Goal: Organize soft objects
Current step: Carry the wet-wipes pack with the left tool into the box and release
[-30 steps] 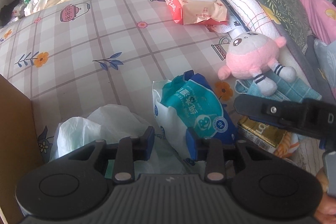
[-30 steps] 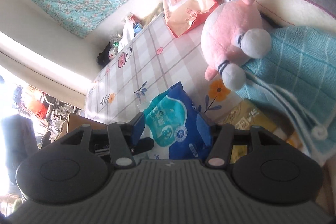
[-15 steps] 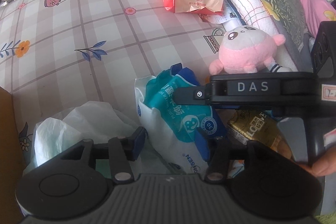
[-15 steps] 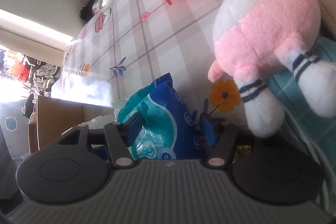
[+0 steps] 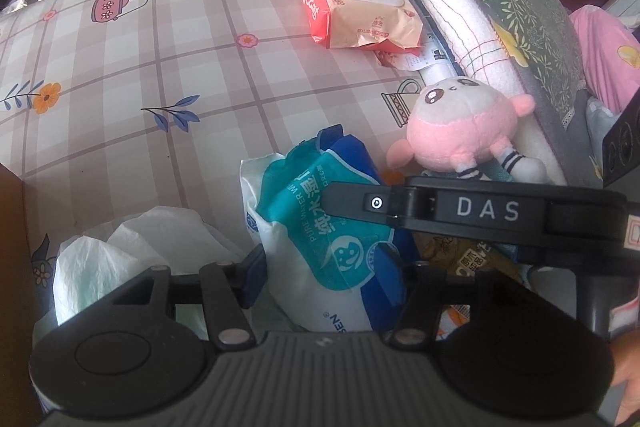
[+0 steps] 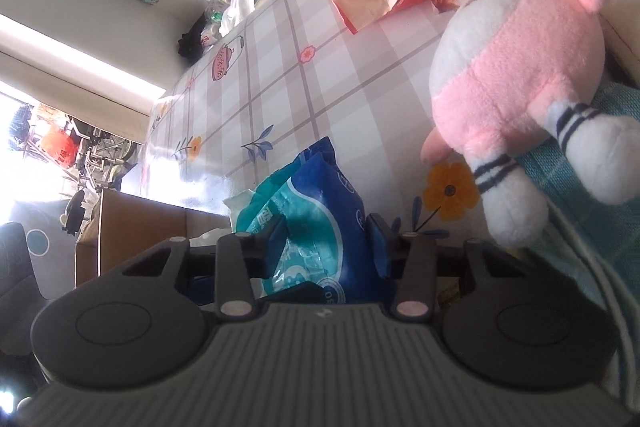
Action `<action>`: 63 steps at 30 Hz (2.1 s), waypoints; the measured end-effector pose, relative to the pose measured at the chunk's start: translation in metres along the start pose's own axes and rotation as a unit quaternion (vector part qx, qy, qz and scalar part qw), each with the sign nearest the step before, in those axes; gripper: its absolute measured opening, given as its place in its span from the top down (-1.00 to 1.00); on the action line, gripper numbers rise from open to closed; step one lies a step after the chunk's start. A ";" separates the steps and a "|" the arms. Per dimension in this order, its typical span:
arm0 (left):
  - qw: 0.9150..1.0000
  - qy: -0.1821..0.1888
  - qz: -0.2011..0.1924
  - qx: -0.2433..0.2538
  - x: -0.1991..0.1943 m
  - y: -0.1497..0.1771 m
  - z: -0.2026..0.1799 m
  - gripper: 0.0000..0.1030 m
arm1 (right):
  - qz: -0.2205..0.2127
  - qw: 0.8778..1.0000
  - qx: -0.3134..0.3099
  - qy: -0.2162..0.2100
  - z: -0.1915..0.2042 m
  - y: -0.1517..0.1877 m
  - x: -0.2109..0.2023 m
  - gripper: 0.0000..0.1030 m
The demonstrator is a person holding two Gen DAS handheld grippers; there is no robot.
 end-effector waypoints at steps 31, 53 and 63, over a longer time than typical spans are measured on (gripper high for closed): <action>0.977 -0.044 -0.196 -0.065 -0.247 0.173 0.112 -0.12 | -0.001 0.986 -0.094 -0.139 0.231 0.176 -0.074 0.17; 0.979 -0.009 -0.032 -0.201 -0.155 0.216 0.239 -0.21 | 0.003 0.986 -0.118 -0.114 0.246 0.220 -0.043 0.05; 0.984 -0.046 -0.021 -0.172 -0.127 0.192 0.237 0.10 | -0.003 0.986 -0.072 -0.148 0.196 0.221 -0.056 0.04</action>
Point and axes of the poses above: each gripper's, at about its wrist camera, not at the fingertips, and x roughly the way its jaws point, z to its left, y to its underside, the point moved 1 cm from there along x, roughly the way its jaws point, and after that the axes turned 1 degree about z, right-handed, at the moved point
